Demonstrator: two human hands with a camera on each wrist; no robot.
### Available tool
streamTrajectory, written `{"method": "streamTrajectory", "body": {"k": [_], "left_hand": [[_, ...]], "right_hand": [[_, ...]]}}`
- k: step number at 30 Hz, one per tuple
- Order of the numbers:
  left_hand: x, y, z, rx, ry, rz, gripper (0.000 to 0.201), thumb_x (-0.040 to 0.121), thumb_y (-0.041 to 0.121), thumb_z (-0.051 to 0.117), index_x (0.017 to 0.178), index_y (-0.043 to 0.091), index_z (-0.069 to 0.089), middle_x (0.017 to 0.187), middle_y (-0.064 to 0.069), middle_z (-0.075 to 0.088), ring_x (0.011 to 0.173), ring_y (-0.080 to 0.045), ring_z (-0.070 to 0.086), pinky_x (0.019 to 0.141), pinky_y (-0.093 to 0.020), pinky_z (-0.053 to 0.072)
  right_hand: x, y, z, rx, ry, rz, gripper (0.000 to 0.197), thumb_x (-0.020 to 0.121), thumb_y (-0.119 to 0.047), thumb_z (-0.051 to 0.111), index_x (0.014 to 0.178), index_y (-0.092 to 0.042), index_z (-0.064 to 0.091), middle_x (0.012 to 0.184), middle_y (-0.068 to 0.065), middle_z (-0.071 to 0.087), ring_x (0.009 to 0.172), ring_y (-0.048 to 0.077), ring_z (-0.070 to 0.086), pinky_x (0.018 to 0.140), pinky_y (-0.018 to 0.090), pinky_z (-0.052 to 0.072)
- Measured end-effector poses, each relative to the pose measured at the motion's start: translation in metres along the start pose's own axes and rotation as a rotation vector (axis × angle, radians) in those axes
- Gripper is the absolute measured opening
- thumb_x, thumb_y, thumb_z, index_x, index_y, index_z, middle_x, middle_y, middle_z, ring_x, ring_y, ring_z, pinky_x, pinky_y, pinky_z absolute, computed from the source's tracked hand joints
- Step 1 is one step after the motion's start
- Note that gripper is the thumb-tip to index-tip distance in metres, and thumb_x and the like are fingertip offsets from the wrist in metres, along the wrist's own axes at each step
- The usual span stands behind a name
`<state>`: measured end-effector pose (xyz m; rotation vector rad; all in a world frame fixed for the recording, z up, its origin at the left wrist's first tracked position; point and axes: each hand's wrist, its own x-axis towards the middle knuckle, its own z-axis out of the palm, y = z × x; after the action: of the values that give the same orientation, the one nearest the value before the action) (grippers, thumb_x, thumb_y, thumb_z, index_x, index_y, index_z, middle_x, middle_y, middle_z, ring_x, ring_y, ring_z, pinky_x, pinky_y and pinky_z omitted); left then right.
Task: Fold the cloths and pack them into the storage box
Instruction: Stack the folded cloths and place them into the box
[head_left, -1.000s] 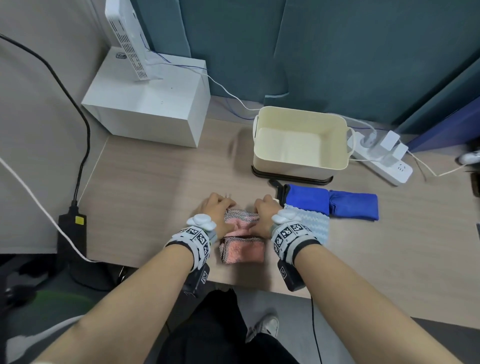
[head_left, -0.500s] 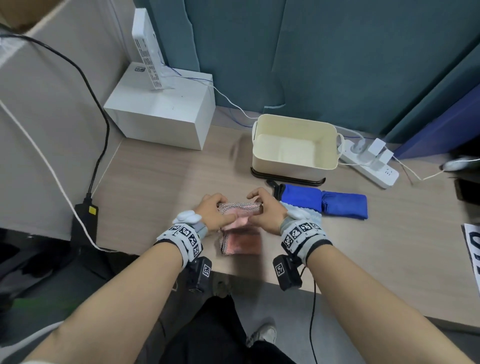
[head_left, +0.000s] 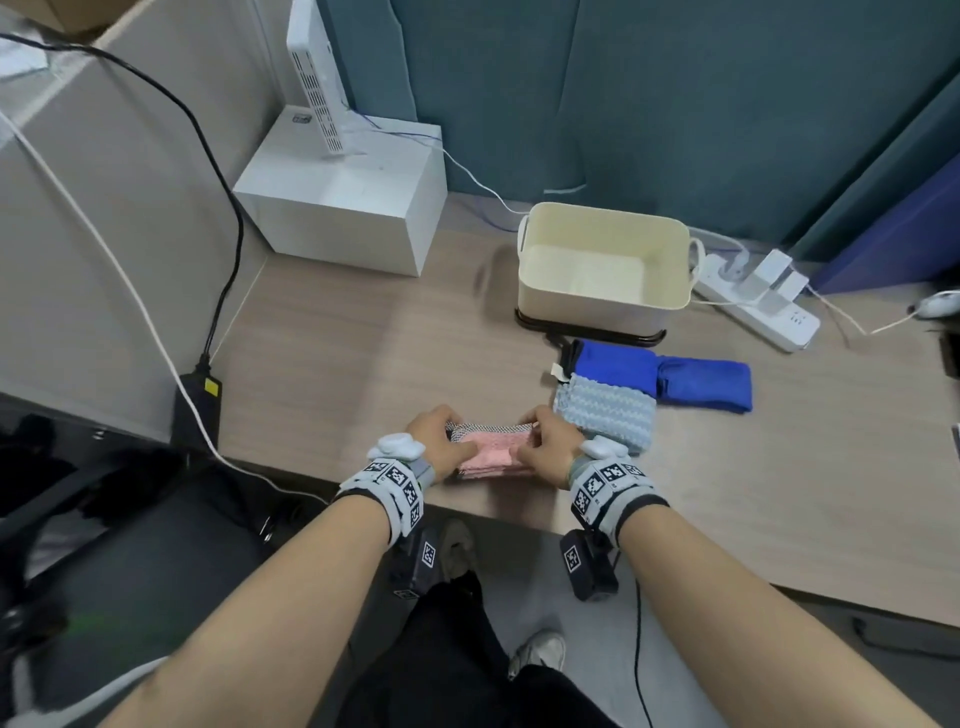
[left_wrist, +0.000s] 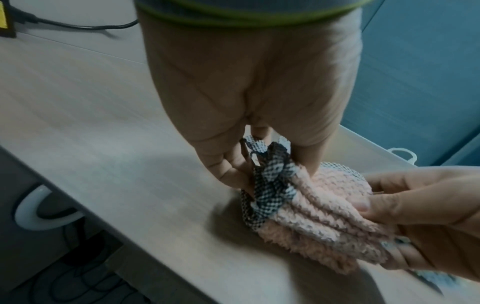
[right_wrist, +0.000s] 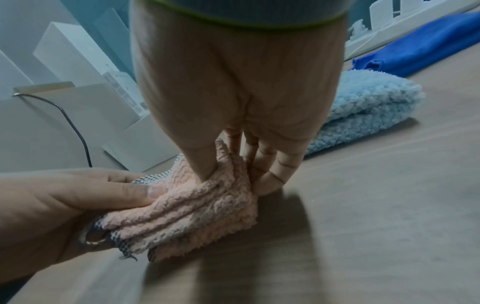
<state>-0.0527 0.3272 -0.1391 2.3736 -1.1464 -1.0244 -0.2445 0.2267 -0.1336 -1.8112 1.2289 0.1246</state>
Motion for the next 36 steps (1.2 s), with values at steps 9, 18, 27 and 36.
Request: {"method": "streamTrajectory", "body": {"k": [9, 18, 27, 36], "left_hand": [[0.001, -0.012, 0.003, 0.197, 0.006, 0.149, 0.063, 0.074, 0.056, 0.064, 0.132, 0.037, 0.051, 0.133, 0.002, 0.047, 0.117, -0.022, 0.054, 0.101, -0.039, 0.048], [-0.015, 0.059, -0.022, 0.380, -0.238, 0.314, 0.093, 0.059, 0.047, 0.068, 0.146, 0.032, 0.040, 0.157, 0.008, 0.035, 0.136, -0.019, 0.044, 0.112, -0.039, 0.037], [-0.015, 0.147, -0.042, -0.068, -0.224, 0.289, 0.049, 0.067, 0.028, 0.069, 0.110, 0.017, 0.051, 0.079, 0.004, 0.059, 0.062, -0.010, 0.051, 0.052, -0.023, 0.041], [0.071, 0.226, -0.063, -0.256, -0.046, 0.198, 0.060, 0.088, 0.039, 0.067, 0.137, 0.016, 0.040, 0.094, 0.001, 0.063, 0.079, -0.018, 0.061, 0.063, -0.027, 0.044]], "right_hand": [[0.011, 0.000, 0.010, -0.130, -0.034, 0.049, 0.063, 0.070, -0.051, 0.077, 0.123, -0.024, 0.057, 0.113, 0.002, 0.063, 0.098, 0.021, 0.065, 0.092, 0.039, 0.055], [-0.011, -0.025, -0.016, 0.181, -0.085, -0.212, 0.059, 0.066, -0.009, 0.080, 0.113, -0.024, 0.049, 0.095, 0.002, 0.060, 0.076, 0.017, 0.057, 0.068, 0.033, 0.050], [-0.039, -0.039, -0.128, 0.382, 0.095, -0.347, 0.074, 0.061, -0.001, 0.075, 0.129, -0.022, 0.053, 0.113, 0.002, 0.055, 0.094, 0.014, 0.057, 0.085, 0.028, 0.052], [0.023, -0.012, -0.220, 0.296, 0.539, -0.097, 0.041, 0.083, -0.017, 0.070, 0.121, -0.022, 0.054, 0.105, 0.006, 0.051, 0.082, 0.014, 0.051, 0.079, 0.034, 0.046]]}}
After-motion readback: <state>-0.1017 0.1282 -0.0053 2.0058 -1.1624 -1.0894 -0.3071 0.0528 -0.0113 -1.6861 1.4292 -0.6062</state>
